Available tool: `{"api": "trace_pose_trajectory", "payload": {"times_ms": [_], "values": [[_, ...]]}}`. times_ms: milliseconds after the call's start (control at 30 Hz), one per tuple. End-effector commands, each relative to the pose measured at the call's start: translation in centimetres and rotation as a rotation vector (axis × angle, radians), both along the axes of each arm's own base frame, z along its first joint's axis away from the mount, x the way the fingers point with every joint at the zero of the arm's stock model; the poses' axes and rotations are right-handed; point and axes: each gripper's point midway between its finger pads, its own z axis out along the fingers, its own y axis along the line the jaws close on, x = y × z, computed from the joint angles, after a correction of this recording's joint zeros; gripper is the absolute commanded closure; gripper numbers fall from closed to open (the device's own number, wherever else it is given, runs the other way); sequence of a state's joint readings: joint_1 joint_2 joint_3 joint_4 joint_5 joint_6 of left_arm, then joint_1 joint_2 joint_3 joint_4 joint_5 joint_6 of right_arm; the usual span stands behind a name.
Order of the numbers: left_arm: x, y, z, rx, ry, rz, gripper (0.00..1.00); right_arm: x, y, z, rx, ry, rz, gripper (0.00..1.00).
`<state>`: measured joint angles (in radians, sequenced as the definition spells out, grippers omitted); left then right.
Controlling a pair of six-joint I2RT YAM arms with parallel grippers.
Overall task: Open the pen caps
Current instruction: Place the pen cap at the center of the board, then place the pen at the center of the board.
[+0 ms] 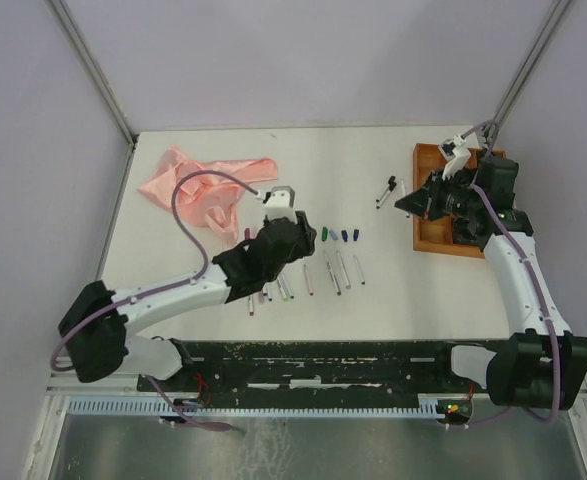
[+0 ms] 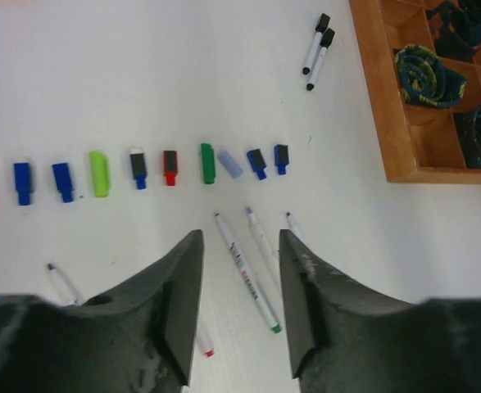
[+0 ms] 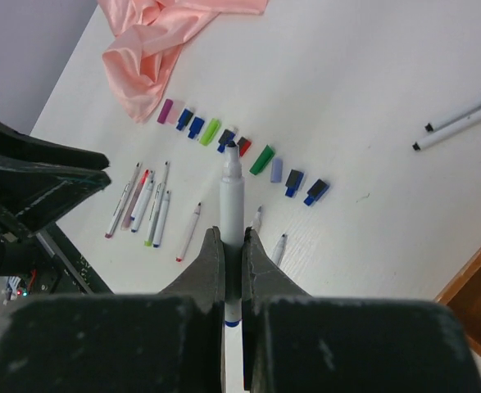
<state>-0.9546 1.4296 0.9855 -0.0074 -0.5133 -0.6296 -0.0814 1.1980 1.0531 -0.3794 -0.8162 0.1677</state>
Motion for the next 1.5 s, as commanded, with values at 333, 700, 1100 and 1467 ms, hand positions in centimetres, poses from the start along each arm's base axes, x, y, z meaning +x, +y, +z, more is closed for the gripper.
{"api": "trace_pose_trajectory", "payload": {"times_ms": [333,700,1100,1467], "values": [[-6.5,8.9,1.5,-0.323,-0.230,-0.016,0.30,-5.1,4.2,-12.8,-0.163,0.263,0.148,0.93],[-7.6,11.7,2.0,-0.393,-0.283,0.034,0.29,-3.3,3.0,-19.7,-0.345,0.517,-0.025,0.94],[-7.5,11.7,1.8,-0.406,-0.285,0.038,0.29,-3.1,3.4,-22.1,-0.428,0.592,-0.021,0.88],[-7.6,11.4,1.3,-0.418,-0.269,0.028,0.29,-3.2,3.4,-22.8,-0.467,0.611,-0.008,0.75]]}}
